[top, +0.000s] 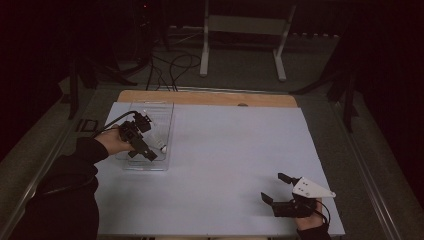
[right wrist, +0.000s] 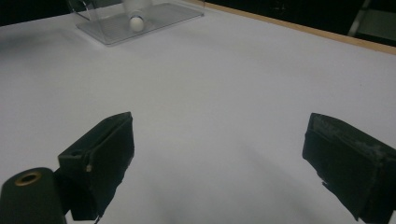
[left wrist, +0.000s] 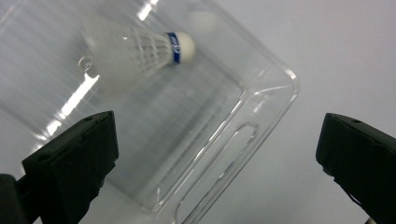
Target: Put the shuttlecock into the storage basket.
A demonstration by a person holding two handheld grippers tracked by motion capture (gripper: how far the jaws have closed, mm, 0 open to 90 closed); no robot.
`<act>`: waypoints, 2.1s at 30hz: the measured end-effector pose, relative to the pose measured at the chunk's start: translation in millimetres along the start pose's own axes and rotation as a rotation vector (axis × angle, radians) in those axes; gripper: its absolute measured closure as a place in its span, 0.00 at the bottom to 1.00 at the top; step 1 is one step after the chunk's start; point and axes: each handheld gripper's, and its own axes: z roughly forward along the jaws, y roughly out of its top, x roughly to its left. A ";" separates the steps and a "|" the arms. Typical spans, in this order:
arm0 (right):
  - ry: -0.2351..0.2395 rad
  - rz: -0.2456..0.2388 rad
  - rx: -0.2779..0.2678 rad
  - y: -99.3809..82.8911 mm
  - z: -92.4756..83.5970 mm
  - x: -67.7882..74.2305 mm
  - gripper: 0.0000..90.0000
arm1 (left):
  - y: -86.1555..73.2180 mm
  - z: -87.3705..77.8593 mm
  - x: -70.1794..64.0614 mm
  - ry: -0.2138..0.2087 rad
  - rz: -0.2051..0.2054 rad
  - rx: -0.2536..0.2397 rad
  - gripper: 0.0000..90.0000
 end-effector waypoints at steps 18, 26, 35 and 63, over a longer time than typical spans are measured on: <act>-0.001 0.000 0.000 0.0 0.2 0.0 0.10 | 6.3 -4.3 -28.7 0.033 0.104 -0.168 0.00; -0.001 0.002 0.002 -0.2 0.5 -0.3 0.10 | 8.5 0.4 -45.9 0.025 0.170 -0.247 0.00; 0.000 0.003 0.001 -0.4 0.4 -0.7 0.10 | 16.8 6.5 -64.0 0.007 0.231 -0.279 0.00; 0.000 0.004 0.001 -0.3 -0.3 -1.1 0.10 | 28.9 38.6 -110.7 -0.091 0.345 -0.313 0.00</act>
